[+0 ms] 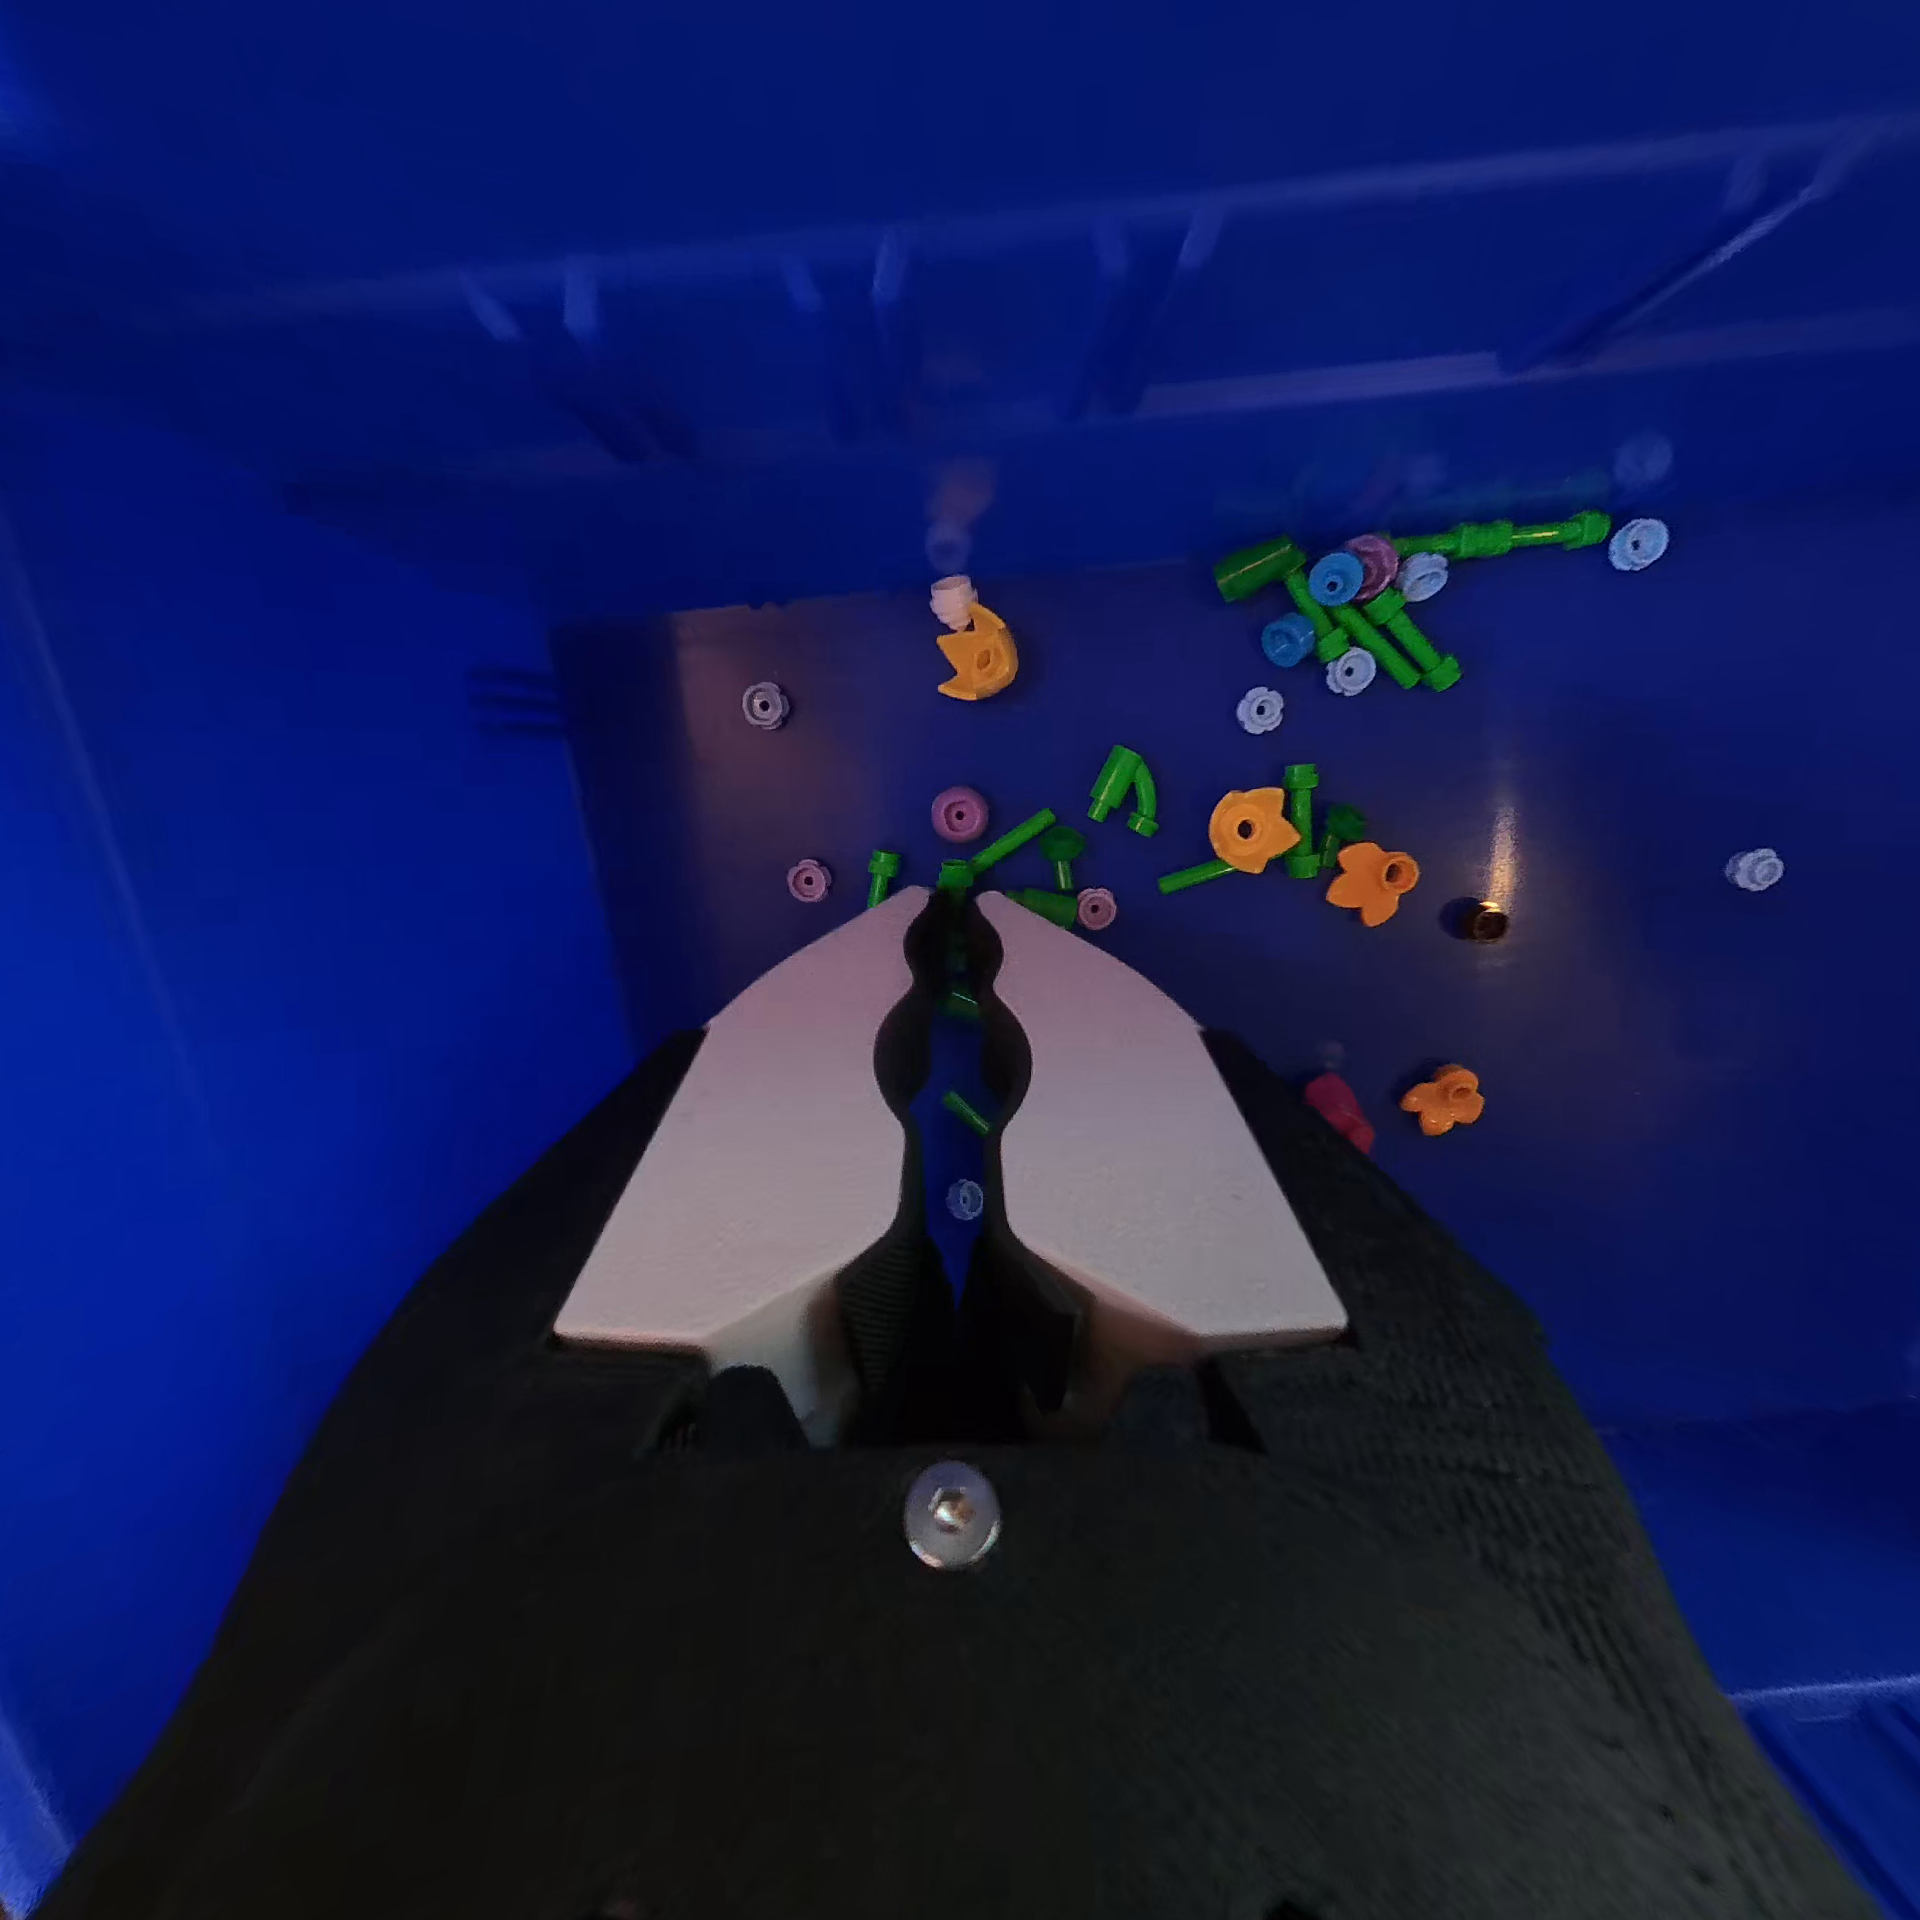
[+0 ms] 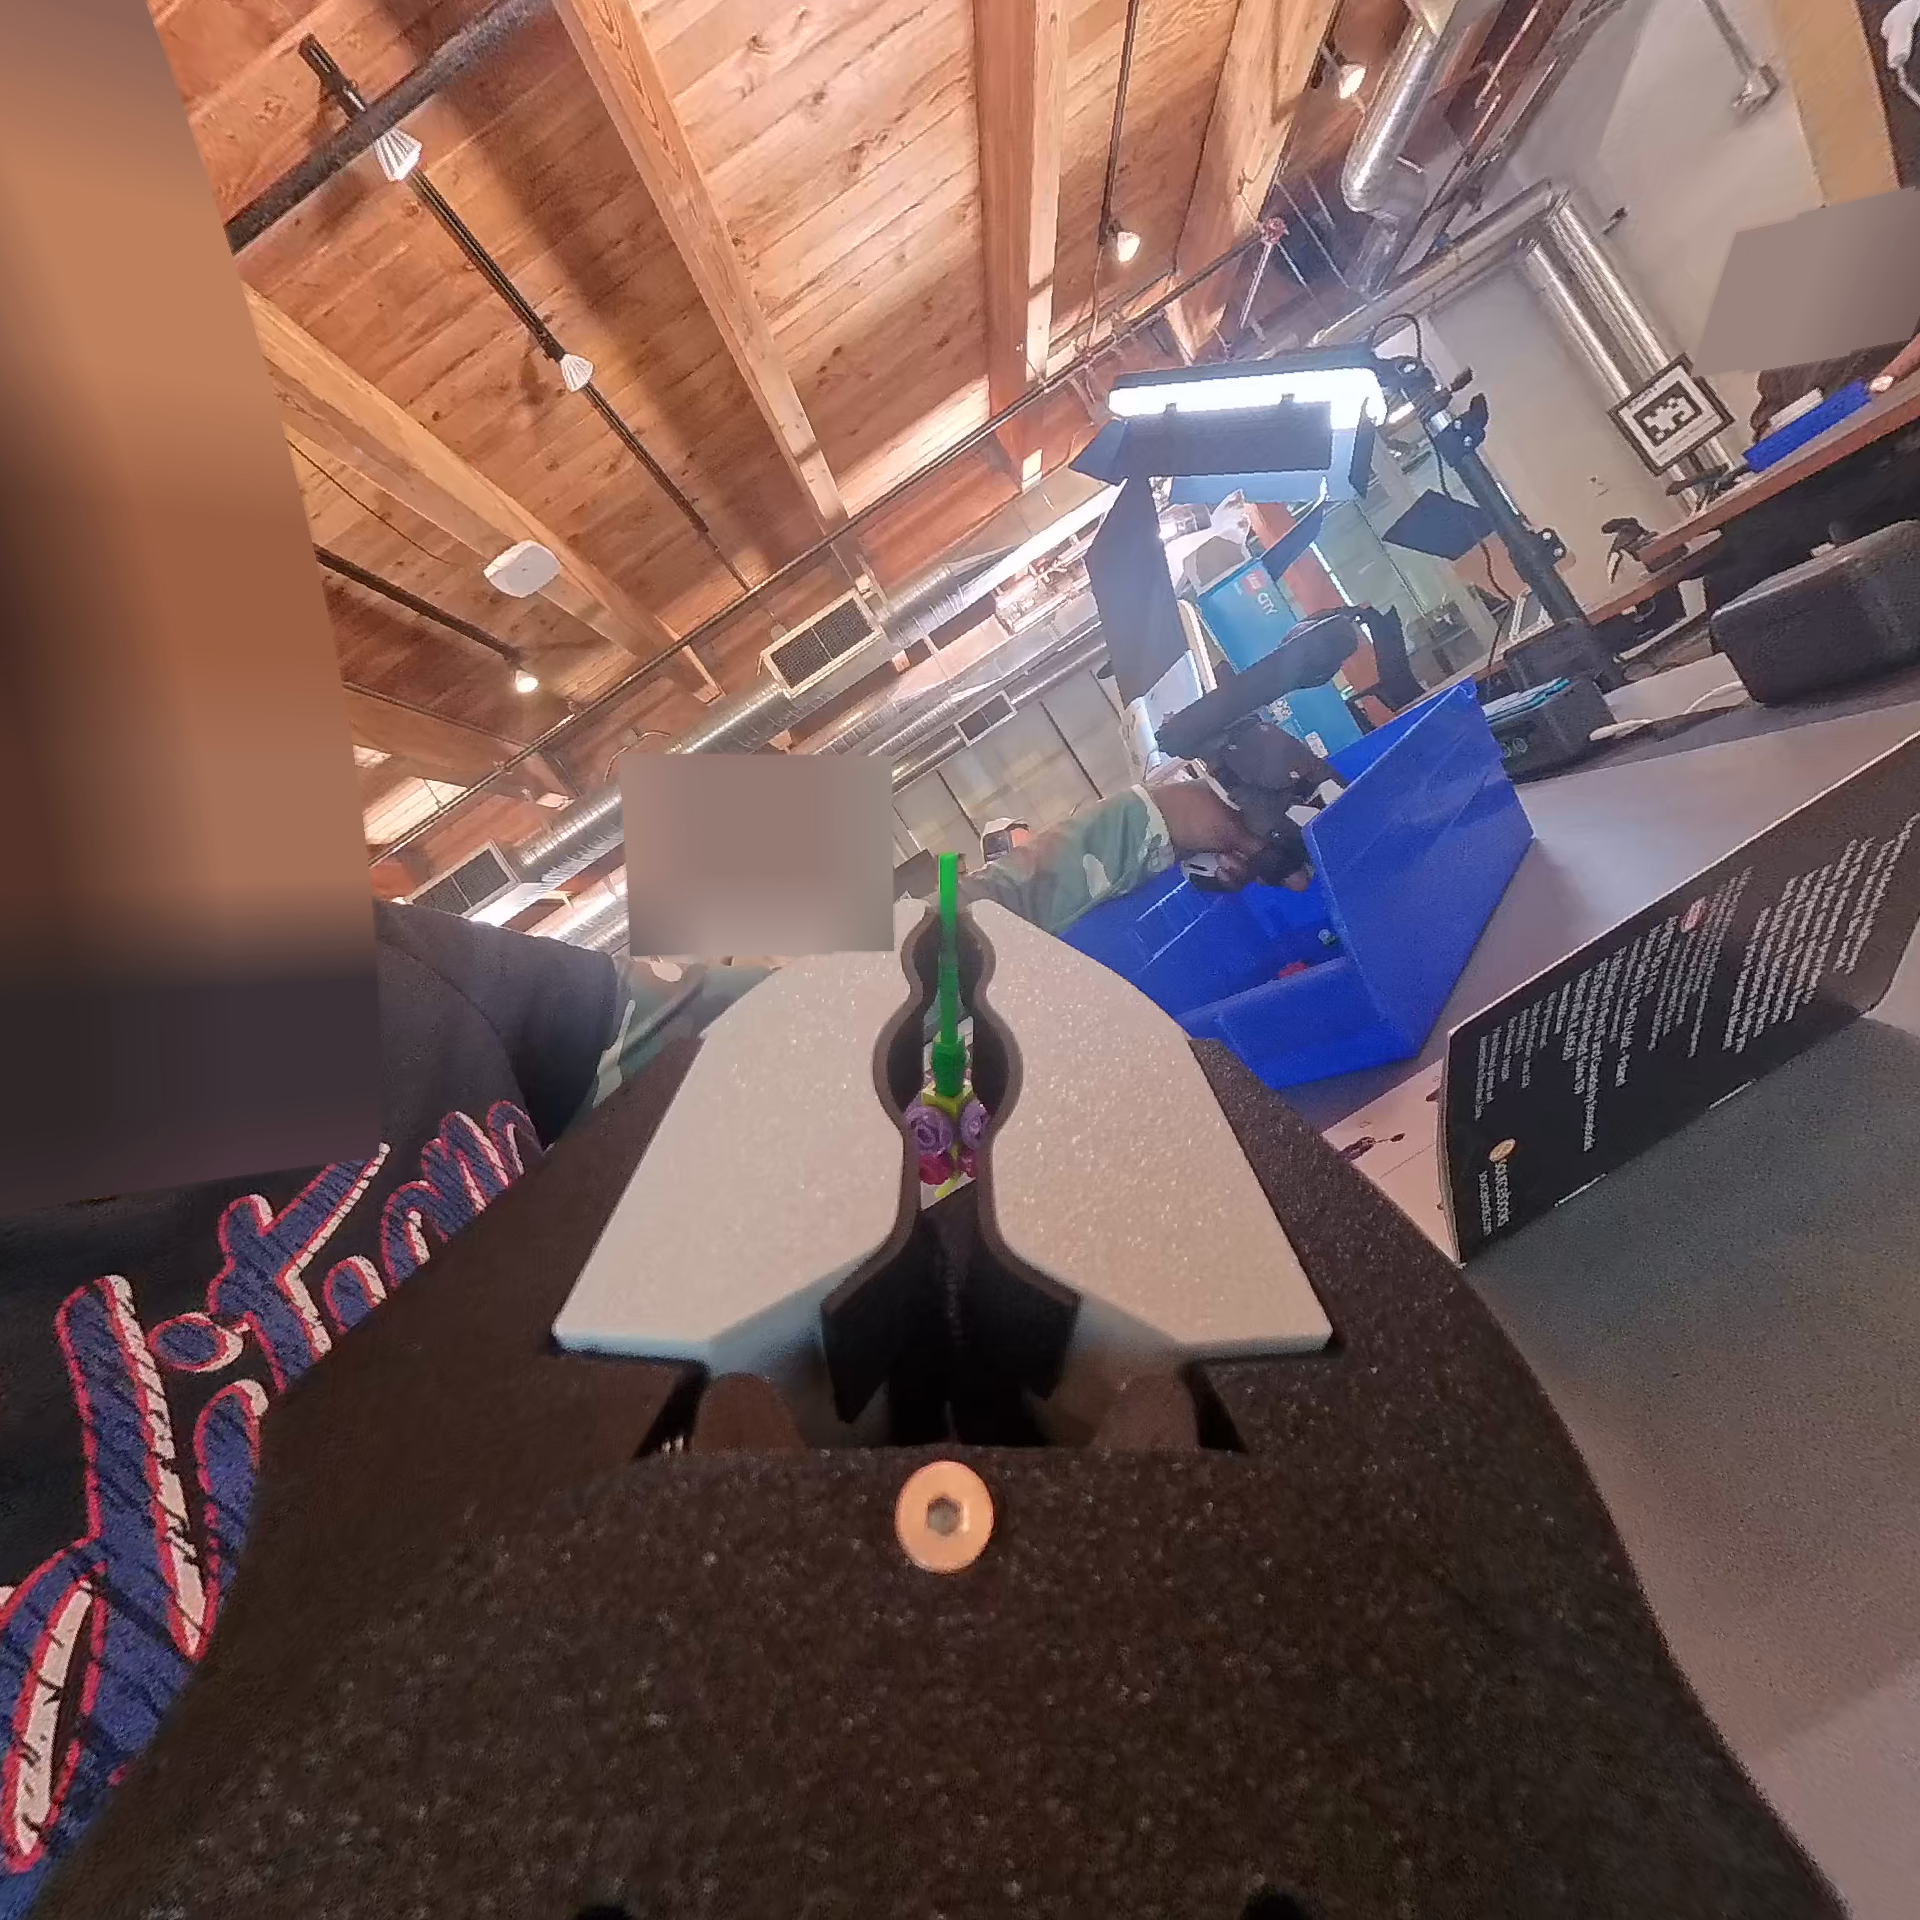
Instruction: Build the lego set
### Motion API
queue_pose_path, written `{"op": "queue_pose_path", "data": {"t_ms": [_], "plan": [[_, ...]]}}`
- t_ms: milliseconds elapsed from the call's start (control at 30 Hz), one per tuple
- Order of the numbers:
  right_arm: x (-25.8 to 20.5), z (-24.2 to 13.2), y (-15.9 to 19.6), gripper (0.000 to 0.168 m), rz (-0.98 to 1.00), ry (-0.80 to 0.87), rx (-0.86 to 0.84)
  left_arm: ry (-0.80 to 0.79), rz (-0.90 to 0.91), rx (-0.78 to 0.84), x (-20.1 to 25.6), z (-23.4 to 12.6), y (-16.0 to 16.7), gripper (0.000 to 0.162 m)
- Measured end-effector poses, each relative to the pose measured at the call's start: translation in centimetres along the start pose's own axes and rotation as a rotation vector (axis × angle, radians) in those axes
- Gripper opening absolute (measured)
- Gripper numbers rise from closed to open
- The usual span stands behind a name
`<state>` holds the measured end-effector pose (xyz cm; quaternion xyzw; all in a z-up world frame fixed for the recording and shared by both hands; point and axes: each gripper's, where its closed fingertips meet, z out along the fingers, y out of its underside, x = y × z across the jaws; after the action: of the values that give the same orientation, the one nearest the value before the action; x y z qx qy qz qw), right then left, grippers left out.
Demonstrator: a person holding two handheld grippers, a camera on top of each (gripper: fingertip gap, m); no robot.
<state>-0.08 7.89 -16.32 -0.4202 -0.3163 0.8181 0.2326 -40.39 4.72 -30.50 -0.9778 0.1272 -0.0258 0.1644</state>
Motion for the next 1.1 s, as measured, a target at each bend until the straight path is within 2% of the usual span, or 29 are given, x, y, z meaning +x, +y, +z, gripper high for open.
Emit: {"op": "queue_pose_path", "data": {"t_ms": [167,300,400,533,633,767,867,967,1033,1100], "plan": [[0.1,0.0,0.0,0.003,0.008,0.002,0.001,-0.027,-0.024,0.065,0.3,-1.7,-1.0,0.004],[0.1,0.0,0.0,0.003,0.007,0.002,-0.001,0.0,-0.033,0.215,2.9,-4.9,-2.9,0.004],[0.1,0.0,0.0,0.003,0.005,0.002,0.002,0.043,0.035,0.322,6.9,-7.4,-3.8,0.004],[0.1,0.0,0.0,0.003,0.01,-0.001,0.001,0.036,0.155,0.318,13.0,-9.2,-3.0,0.004],[0.0,0.0,0.1,0.003,0.005,0.0,0.0,0.099,0.25,0.313,20.2,-9.8,-2.3,0.003],[-0.1,0.0,0.1,0.003,0.001,-0.001,-0.003,0.2,0.373,0.211,30.0,-7.5,0.2,0.004],[-0.2,0.0,0.1,0.003,-0.002,-0.005,-0.004,0.284,0.382,0.233,35.5,-5.1,0.2,0.004],[-0.2,-0.1,0.0,0.003,-0.004,-0.003,0.002,0.358,0.31,0.311,38.8,-3.1,-1.7,0.004],[-0.2,-0.2,-0.1,0.003,-0.004,-0.001,0.01,0.407,0.273,0.309,40.2,-1.7,-2.4,0.004],[-0.2,-0.2,-0.1,0.003,-0.001,-0.004,0.012,0.389,0.251,0.276,40.5,-0.3,-2.8,0.004]]}}
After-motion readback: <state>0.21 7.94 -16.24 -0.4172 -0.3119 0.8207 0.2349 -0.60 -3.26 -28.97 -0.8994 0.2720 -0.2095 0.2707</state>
